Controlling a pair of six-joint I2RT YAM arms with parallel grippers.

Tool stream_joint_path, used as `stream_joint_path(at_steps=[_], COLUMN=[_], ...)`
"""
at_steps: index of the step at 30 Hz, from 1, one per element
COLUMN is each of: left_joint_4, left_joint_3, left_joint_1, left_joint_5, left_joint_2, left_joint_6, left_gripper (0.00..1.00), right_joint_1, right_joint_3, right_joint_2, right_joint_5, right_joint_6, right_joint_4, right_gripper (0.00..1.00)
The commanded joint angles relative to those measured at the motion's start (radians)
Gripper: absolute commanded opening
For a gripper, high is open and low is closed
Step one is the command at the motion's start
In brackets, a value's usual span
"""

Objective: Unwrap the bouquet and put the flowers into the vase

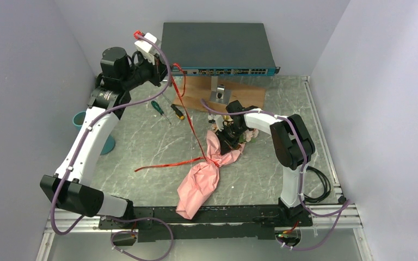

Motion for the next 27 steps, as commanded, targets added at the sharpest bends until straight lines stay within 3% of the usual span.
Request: stream_joint_path(at_steps=[1, 8, 13, 18, 24, 27], left_joint_4=[-0.023, -0.248, -0.496, -0.741, -0.99, -1.038], left_joint_3=[-0.042, -0.139, -0.176, -0.229, -0.372, -0.507], left_joint_1=[0.021, 0.154, 0.174, 0.174, 0.174, 0.174], left_joint_5=[-0.006, -0.029, -0.024, -0.303, -0.47, -0.557], left_joint_2=[-0.04, -0.153, -0.291, -0.4, -0.507, -0.566], left_joint_6=[0.014, 0.049, 0.198, 0.345, 0.5, 0.558], left_gripper=[0.0, 0.0, 0.0, 0.0, 0.0, 0.0], right_joint_1=[0.006, 0.006, 0.006, 0.006, 0.005, 0.005], right_joint_3=[-0.049, -0.058, -0.051, -0.052, -0.036, -0.029], right_joint_2=[0.082, 0.072, 0.079, 0.079, 0.092, 0.097], right_joint_5=[0.149, 0.152, 0.151, 0.154, 0.151, 0.149], right_joint_6=[-0.06, -0.06, -0.059, -0.061, -0.068, -0.071], right_joint_4=[0.061, 0.065, 0.061, 0.057, 0.04, 0.035], right_gripper=[0.0, 0.0, 0.0, 0.0, 0.0, 0.0])
